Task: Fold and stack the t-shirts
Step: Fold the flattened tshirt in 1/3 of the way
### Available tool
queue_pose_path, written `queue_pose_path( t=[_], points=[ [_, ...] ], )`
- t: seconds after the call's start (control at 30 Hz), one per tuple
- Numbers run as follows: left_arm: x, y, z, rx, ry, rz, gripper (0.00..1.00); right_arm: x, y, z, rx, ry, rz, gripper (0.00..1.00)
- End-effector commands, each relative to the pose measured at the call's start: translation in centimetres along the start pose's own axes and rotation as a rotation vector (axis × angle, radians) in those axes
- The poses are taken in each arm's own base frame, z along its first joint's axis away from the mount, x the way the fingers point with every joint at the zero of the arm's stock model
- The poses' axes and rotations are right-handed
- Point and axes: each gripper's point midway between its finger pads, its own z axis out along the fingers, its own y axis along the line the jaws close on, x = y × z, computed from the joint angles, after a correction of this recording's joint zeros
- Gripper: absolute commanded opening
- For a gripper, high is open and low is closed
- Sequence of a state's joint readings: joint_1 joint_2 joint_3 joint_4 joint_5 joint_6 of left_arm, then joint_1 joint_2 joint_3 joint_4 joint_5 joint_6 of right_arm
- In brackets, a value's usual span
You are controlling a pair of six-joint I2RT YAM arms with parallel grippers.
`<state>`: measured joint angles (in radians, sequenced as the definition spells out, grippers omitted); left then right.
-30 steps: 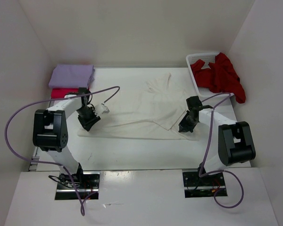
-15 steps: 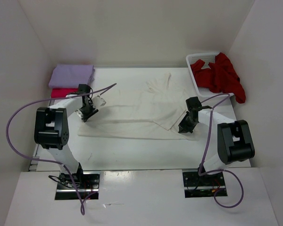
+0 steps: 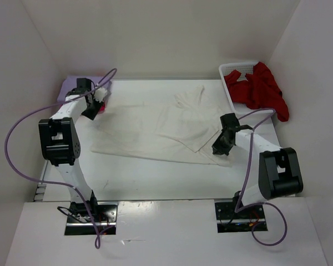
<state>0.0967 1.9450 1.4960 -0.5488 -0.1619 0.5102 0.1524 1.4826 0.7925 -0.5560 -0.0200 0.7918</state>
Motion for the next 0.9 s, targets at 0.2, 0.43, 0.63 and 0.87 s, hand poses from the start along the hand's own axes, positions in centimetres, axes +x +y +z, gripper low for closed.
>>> queue_pose_path(
  t=[0.2,0.43,0.63,0.87],
  points=[
    [3.2,-0.1,-3.0,0.09,0.058,-0.108,0.61,-4.5,-0.7,-6.7,0.065,-0.239,0.071,0.4],
    [12.0,-7.5,-4.5,0.285,0.22,-0.08,0.62,-2.6,-2.3,-8.7,0.049,-0.244,0.214,0.57],
    [13.1,-11.3,-3.6,0.439,0.239,-0.152,0.62,-6.0,-5.4,-4.9,0.132,-0.187,0.316,0.64],
    [12.0,-13.1,-3.1,0.541,0.199,-0.197,0.62,-4.0,-5.3,-2.2,0.124,-0.031,0.259,0.64]
  ],
)
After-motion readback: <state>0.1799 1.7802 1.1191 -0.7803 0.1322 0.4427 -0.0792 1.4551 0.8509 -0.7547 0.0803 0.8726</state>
